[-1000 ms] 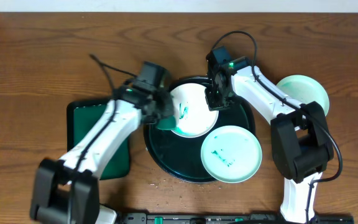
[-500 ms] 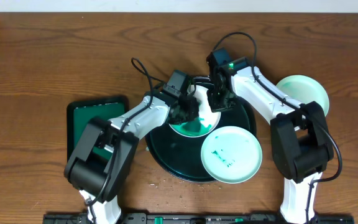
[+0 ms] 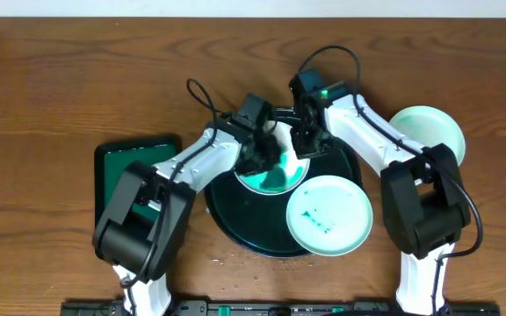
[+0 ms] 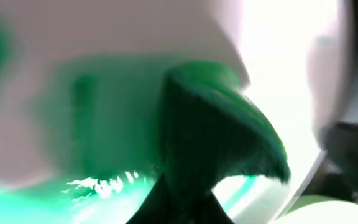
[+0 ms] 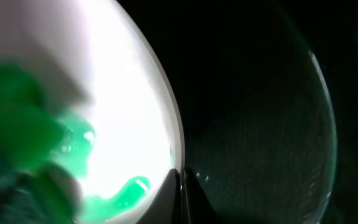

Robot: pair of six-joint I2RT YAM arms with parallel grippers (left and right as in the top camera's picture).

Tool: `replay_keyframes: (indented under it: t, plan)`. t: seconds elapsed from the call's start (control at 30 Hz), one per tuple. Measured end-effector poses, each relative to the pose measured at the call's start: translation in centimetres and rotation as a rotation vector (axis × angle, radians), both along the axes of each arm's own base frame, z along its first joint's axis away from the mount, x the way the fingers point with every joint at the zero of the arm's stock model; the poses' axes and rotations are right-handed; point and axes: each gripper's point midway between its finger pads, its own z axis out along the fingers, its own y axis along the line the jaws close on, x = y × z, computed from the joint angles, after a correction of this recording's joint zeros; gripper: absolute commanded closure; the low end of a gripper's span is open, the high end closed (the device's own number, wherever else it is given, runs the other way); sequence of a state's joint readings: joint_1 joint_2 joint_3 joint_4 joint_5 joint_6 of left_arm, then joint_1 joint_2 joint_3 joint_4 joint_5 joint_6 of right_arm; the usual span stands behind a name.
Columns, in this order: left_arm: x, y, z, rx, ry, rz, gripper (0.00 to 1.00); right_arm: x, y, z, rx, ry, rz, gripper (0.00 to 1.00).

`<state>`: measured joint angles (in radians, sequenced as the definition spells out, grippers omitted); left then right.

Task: Clean dirty plates on tray and stack at the side
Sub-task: 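Scrub the plate with the sponge while the right gripper holds it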

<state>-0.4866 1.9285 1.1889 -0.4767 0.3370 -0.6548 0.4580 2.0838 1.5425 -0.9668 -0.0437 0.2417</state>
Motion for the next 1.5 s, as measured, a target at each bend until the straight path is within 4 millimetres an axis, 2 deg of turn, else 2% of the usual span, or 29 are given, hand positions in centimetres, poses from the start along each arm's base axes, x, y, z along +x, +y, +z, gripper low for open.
replay_keyframes:
  t: [0.13, 0.2, 0.27, 0.37, 0.57, 0.8, 0.97, 1.07, 1.23, 1.5]
  plan:
    - [0.2, 4.3, -0.4, 0.152, 0.016, 0.079, 0.93, 0.0, 0.1, 0.0, 0.003, 0.000, 0.001, 0.99]
    - [0.5, 5.8, -0.4, 0.205, 0.006, 0.103, 0.93, 0.0, 0.1, 0.0, 0.003, 0.000, 0.001, 0.99]
    - [0.7, 6.6, -0.4, 0.245, -0.007, 0.115, 0.93, 0.0, 0.1, 0.0, 0.003, 0.000, -0.001, 0.99]
    - [0.8, 6.9, -0.4, 0.270, -0.022, 0.114, 0.93, 0.0, 0.2, 0.0, 0.009, 0.001, -0.001, 0.99]
    - [1.8, 5.6, -0.2, 0.218, -0.089, 0.042, 0.93, 0.0, 0.3, 0.0, 0.011, 0.002, -0.001, 0.99]
    - [3.7, 0.8, 0.4, 0.002, -0.197, -0.096, 0.93, -0.1, 0.2, 0.0, 0.008, 0.005, -0.001, 0.99]
    - [3.1, -1.7, 0.6, -0.098, -0.197, -0.155, 0.93, -0.2, 0.2, 0.0, 0.007, 0.007, -0.001, 0.99]
    - [2.1, -2.9, 0.6, -0.136, -0.168, -0.183, 0.93, -0.2, 0.2, 0.0, 0.007, 0.009, -0.001, 0.99]
    - [-0.1, -3.3, 0.2, -0.133, -0.070, -0.176, 0.93, -0.3, 0.1, 0.0, 0.006, 0.011, -0.001, 0.99]
    - [0.7, -1.4, -0.1, -0.055, -0.059, -0.092, 0.93, -0.6, 0.1, 0.0, 0.007, 0.026, -0.001, 0.99]
